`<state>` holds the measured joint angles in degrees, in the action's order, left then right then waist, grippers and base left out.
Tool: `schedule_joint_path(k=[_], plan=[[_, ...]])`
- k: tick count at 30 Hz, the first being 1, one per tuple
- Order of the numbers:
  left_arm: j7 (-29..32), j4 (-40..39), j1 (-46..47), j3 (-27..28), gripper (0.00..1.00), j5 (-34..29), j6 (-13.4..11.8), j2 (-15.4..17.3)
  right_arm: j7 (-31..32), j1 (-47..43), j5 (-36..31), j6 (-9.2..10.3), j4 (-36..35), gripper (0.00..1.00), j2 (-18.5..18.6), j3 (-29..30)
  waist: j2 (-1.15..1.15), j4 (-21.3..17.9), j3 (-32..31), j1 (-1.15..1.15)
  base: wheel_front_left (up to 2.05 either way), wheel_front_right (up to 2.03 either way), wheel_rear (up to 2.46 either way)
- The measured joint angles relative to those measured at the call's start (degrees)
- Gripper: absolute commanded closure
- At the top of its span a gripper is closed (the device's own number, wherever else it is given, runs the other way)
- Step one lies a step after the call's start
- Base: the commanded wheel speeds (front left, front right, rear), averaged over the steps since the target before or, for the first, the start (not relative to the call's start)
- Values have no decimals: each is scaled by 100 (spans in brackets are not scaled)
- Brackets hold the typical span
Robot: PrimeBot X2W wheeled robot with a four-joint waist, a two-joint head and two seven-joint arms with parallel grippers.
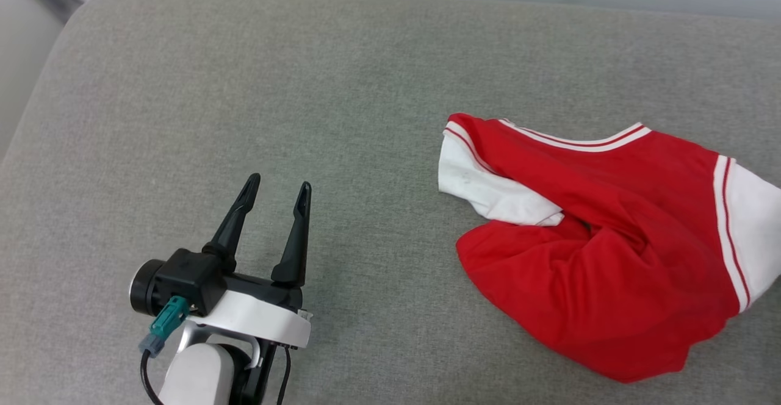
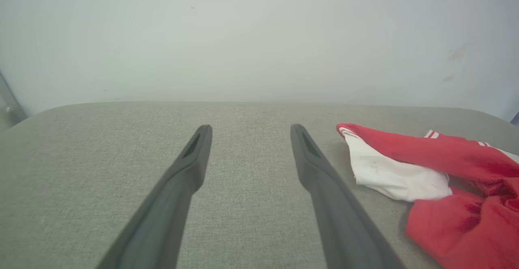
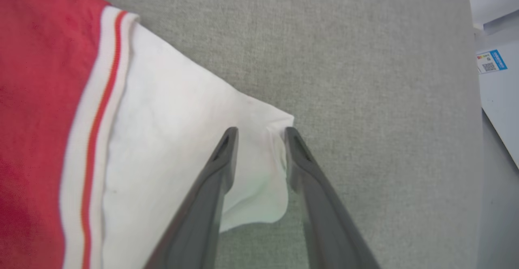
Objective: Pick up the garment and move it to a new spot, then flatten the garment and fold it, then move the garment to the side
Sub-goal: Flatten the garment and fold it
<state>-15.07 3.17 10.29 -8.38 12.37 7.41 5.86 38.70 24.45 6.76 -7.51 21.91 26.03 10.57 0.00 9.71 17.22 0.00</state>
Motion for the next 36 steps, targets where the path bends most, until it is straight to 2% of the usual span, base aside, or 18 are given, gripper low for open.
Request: schedule_joint_path(k=[8, 15, 21, 25, 30, 34, 35, 36], plan=[[0, 33, -116, 103, 0, 63, 0, 30, -2114, -147, 350, 0, -992, 0, -422, -472, 0, -293, -356, 0, 0, 0, 0], [-1, 48, -286, 119, 0, 110, 0, 35, -3740, -944, 512, 0, -2062, 0, -1011, -576, 0, -582, -726, 0, 0, 0, 0], [-1, 79, -436, 26, 0, 154, 0, 52, -4509, -1791, 419, 1, -2679, 0, -1724, -560, 0, -797, -947, -1, 0, 0, 0], [69, 256, -427, -302, 0, 380, 0, 149, -4696, -1996, 300, 1, -2795, 0, -1890, -599, 0, -928, -928, -1, 0, 0, 0], [967, 305, 223, -576, 0, 586, 0, 353, -4751, -1991, 279, 1, -2902, 0, -1887, -533, 0, -1048, -780, -1, 0, 0, 0], [2434, 549, 756, -781, 0, 680, -85, 410, -4723, -1949, 263, 1, -2994, 0, -1809, -482, 0, -1135, -639, -1, 0, 0, 0], [2434, 549, 756, -781, 0, 680, -85, 410, -4723, -1949, 263, 1, -2994, 0, -1809, -482, 0, -1135, -639, -1, 0, 0, 0], [3073, 650, 1020, -842, 0, 665, -97, 476, -4723, -1889, 243, 1, -3027, 0, -1800, -476, 0, -1180, -548, -1, 0, 0, 0]])
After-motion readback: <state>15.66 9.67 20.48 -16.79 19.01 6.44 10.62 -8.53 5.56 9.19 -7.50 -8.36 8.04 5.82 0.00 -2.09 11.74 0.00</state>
